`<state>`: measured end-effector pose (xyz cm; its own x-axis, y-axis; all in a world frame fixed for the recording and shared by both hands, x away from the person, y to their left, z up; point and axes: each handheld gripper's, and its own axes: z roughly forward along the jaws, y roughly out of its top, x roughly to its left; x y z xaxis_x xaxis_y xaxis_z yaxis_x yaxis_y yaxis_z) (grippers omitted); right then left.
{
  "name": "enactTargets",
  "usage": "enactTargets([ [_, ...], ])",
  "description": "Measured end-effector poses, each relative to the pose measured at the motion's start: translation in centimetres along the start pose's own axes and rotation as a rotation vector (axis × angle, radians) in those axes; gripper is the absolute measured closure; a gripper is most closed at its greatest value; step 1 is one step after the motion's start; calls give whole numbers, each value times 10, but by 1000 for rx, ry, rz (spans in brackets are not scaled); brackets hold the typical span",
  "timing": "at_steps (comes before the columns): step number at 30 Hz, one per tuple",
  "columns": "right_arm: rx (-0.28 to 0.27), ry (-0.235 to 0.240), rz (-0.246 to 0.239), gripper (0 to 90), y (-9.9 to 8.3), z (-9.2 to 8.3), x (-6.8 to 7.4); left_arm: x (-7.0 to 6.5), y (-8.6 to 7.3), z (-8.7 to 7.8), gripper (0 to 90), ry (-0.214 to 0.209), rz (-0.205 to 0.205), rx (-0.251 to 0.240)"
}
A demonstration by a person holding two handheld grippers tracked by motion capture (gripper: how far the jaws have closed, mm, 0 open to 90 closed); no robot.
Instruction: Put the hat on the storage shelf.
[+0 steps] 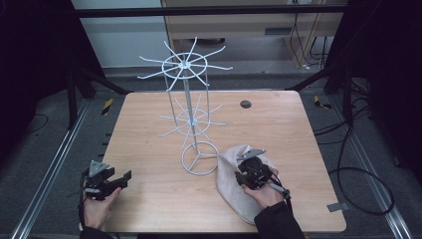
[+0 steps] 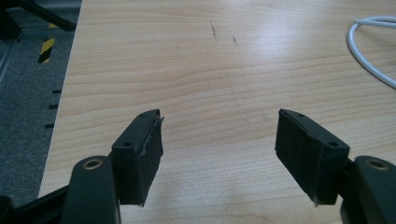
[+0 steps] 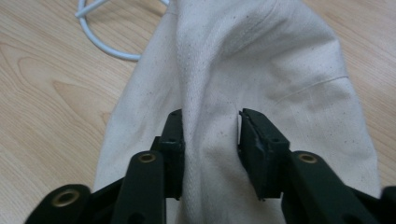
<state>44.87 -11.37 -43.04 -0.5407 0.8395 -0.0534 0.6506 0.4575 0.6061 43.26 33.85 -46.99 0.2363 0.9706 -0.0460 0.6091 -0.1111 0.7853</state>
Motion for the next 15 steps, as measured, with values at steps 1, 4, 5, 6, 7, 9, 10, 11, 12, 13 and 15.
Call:
enactTargets([
  [1, 4, -2, -2, 667, 0, 1, 0, 0, 0, 0, 328, 1, 2, 0],
  [4, 28, 1, 0, 751, 1, 3, -2, 0, 1, 0, 348, -1, -1, -2],
  [5, 32, 5, -2, 771, 1, 4, -3, 0, 1, 0, 350, 1, 0, -3],
  [6, 32, 5, -2, 771, 1, 4, -3, 0, 1, -1, 350, 0, -3, -6],
  [7, 39, 8, 3, 803, 1, 4, -4, 0, 1, -1, 352, 4, -3, -7],
  [9, 42, 10, 14, 827, 2, 4, -5, 0, 1, -1, 352, 3, -4, -6],
  [10, 42, 10, 14, 827, 2, 4, -5, 0, 1, -1, 352, 3, -4, -5],
  [11, 44, 8, 17, 832, 2, 4, -5, 0, 0, -1, 352, 4, -5, -5],
  [12, 46, 12, 21, 840, 2, 3, -6, 0, 0, -1, 352, 5, -5, -5],
  [13, 46, 12, 21, 840, 2, 3, -6, 0, 1, -1, 352, 7, -5, -5],
  [15, 41, 7, 21, 850, 3, 1, -7, 0, 1, -1, 353, 8, -1, -4],
])
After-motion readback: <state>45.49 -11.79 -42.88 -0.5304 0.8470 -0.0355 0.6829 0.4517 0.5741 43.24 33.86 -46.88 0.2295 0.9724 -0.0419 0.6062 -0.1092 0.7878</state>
